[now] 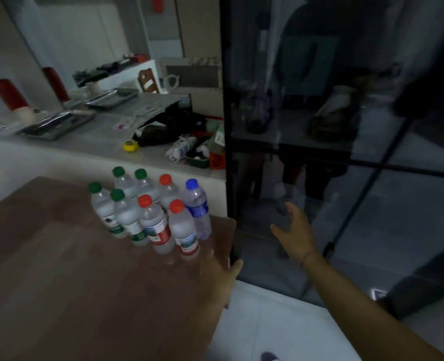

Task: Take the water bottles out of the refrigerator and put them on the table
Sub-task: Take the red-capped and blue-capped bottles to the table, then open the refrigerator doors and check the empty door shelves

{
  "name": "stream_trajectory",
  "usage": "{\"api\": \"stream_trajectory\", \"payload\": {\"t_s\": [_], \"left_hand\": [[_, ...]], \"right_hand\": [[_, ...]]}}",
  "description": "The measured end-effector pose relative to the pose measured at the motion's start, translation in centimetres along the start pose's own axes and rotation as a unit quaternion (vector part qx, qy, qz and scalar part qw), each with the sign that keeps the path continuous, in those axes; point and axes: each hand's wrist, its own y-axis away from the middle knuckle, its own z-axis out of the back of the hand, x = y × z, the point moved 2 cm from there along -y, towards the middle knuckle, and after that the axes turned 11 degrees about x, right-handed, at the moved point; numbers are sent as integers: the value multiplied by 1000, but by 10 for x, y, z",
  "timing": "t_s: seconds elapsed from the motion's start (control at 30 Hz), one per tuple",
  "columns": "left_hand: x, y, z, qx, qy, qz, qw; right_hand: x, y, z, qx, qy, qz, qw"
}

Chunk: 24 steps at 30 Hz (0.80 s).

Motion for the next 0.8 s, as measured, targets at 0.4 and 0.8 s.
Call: {"api": "stream_trajectory", "payload": {"t_s": [0.4, 0.8], "left_hand": [[-132, 145, -128, 195, -126, -243, 942], [-180, 322, -266, 333, -110, -378, 857]], "right_hand": [[0, 211, 171, -268, 99, -90, 954], [0, 398, 267, -415, 165, -114, 888]]}}
